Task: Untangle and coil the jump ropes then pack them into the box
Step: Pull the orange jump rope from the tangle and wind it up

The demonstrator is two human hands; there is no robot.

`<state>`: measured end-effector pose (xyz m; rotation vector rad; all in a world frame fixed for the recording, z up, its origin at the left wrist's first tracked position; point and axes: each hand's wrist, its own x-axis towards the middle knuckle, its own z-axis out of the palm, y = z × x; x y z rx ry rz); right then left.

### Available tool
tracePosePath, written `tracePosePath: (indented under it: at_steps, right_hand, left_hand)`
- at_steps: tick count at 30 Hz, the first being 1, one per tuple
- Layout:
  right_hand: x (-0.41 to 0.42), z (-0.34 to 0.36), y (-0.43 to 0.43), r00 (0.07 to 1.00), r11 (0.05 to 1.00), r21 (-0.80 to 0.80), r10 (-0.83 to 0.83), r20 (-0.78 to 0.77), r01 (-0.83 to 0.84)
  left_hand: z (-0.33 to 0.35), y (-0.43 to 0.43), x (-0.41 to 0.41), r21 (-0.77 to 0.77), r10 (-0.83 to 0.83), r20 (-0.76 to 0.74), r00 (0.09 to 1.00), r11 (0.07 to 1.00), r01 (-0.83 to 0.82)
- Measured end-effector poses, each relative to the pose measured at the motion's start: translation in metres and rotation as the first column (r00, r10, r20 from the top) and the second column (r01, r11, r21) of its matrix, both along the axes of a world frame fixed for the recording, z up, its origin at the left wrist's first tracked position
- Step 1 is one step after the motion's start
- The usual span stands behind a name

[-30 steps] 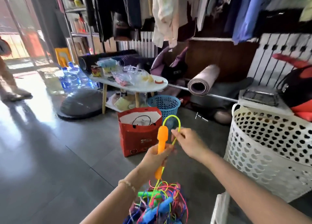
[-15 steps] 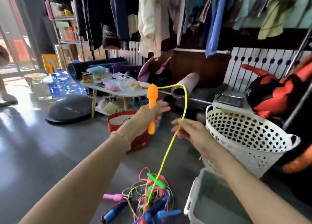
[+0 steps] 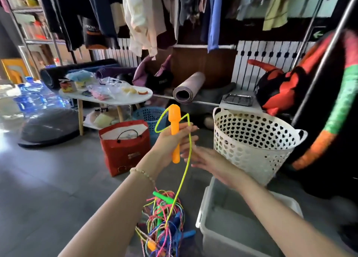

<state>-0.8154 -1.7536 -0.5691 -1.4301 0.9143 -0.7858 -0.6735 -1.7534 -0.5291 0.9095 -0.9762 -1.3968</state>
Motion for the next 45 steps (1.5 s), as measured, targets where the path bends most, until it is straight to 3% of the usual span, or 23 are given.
tracePosePath:
  at_steps: [2,4,7,10,12,14,17,20,23,25,28,31,33,36,39,41,43,45]
  right_hand:
    - [0.0,-0.026,0.009,0.997,0.999,-0.022,0.04,-0.072,-0.042]
    - [-0.002,-0.034,0.008,1.0,1.0,-0.027,-0.012,-0.004,0.012]
    - [-0.006,-0.022,-0.005,0.964,0.971,-0.072,-0.217,0.153,0.23]
    - [-0.008,-0.016,-0.018,0.898,0.915,-0.068,-0.372,0.235,0.397]
    - [-0.008,-0.024,-0.023,0.864,0.891,0.001,-0.442,0.242,0.455]
    - [-0.006,-0.03,-0.026,0.857,0.888,0.082,-0.458,0.233,0.452]
    - [-0.004,-0.035,-0.022,0.932,0.949,0.052,-0.316,0.179,0.312]
    - [0.004,-0.042,-0.008,0.998,0.999,-0.019,-0.048,0.048,0.049]
    - [0.014,-0.05,0.004,0.955,0.97,0.02,0.243,-0.168,-0.243]
    - [0.019,-0.053,0.008,0.944,0.963,0.011,0.265,-0.197,-0.268]
    - [0.019,-0.041,0.003,0.996,0.996,-0.081,0.033,-0.078,-0.039]
    - [0.005,-0.03,-0.01,0.963,0.959,-0.115,-0.248,0.103,0.26]
    - [-0.001,-0.031,-0.013,0.931,0.932,-0.097,-0.334,0.146,0.35]
    - [0.003,-0.035,-0.011,0.918,0.925,-0.064,-0.362,0.161,0.375]
    - [0.012,-0.038,-0.009,0.936,0.953,0.023,-0.301,0.184,0.302]
    - [0.014,-0.044,-0.007,0.964,0.979,0.116,-0.185,0.192,0.165]
    - [0.015,-0.052,-0.002,0.996,0.989,0.142,0.017,0.093,-0.031]
    - [0.019,-0.06,0.003,0.971,0.974,0.083,0.22,-0.09,-0.212]
  left_hand:
    - [-0.01,-0.01,0.0,0.016,0.074,-0.038,0.997,0.997,-0.073]
    - [-0.034,-0.015,0.005,0.036,0.09,-0.029,0.996,0.995,-0.089]
    - [-0.083,0.0,0.011,0.141,-0.14,0.123,0.982,0.982,0.122]
    - [-0.107,0.016,0.011,0.22,-0.391,0.282,0.876,0.915,0.337]
    - [-0.101,0.016,0.01,0.197,-0.363,0.301,0.882,0.929,0.315]
    - [-0.087,0.012,0.011,0.133,-0.221,0.228,0.948,0.972,0.195]
    - [-0.069,0.002,0.021,0.068,-0.017,0.009,1.0,0.998,0.017]
    - [-0.061,-0.003,0.027,0.062,0.031,-0.026,0.999,0.998,-0.029]
    - [-0.064,-0.003,0.03,0.094,0.052,-0.058,0.997,0.995,-0.046]
    - [-0.068,-0.004,0.033,0.093,0.051,-0.053,0.997,0.995,-0.046]
    - [-0.076,-0.004,0.04,0.105,-0.036,-0.015,0.999,0.994,0.037]
    - [-0.092,0.004,0.042,0.175,-0.315,0.172,0.933,0.942,0.285]
    - [-0.097,0.008,0.039,0.196,-0.408,0.254,0.877,0.91,0.366]
    - [-0.092,0.009,0.036,0.188,-0.374,0.3,0.878,0.925,0.33]
    - [-0.086,0.007,0.036,0.12,-0.24,0.295,0.925,0.97,0.213]
    - [-0.08,0.002,0.039,0.051,-0.105,0.146,0.984,0.994,0.098]
    - [-0.071,-0.001,0.042,0.027,0.0,-0.011,1.0,1.0,0.0]
    - [-0.068,-0.002,0.042,0.028,0.063,-0.061,0.996,0.998,-0.062]
